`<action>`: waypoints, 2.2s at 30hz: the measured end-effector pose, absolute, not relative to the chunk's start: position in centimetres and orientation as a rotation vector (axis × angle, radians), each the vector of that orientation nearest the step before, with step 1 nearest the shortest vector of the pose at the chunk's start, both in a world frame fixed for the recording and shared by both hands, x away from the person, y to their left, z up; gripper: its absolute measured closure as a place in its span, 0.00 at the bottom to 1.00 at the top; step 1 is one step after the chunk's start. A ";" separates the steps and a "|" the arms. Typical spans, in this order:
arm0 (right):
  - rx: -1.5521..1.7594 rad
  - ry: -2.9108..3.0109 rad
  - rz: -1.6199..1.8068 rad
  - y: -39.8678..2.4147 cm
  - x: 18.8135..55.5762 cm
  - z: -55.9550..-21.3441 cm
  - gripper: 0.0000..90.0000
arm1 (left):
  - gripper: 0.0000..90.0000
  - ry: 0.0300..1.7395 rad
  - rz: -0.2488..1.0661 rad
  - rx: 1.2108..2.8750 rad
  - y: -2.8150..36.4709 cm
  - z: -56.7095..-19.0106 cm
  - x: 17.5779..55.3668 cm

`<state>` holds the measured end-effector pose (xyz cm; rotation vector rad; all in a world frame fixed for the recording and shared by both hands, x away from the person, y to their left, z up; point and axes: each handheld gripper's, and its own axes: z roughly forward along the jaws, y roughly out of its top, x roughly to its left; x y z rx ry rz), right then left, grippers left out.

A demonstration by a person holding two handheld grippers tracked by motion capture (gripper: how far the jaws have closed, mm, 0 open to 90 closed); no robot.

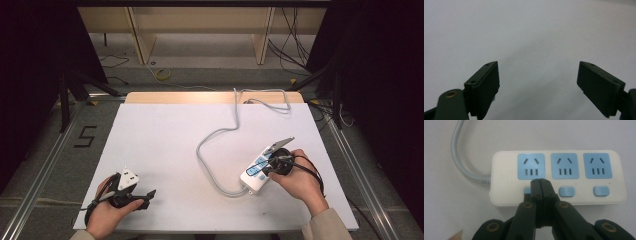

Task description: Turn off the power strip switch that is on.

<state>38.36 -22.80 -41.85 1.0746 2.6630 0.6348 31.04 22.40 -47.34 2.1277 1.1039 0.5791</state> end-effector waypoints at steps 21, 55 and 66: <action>1.077 2.693 0.592 -21.9 39.0 -42.9 1.00 | 0.20 1.102 0.577 2.130 22.4 -47.4 31.0; 1.055 2.693 0.533 -21.1 38.8 -43.4 1.00 | 0.20 1.101 0.579 2.134 22.4 -47.4 31.0; 1.062 2.690 0.535 -21.2 38.8 -43.4 1.00 | 0.20 1.101 0.578 2.133 22.3 -47.4 31.0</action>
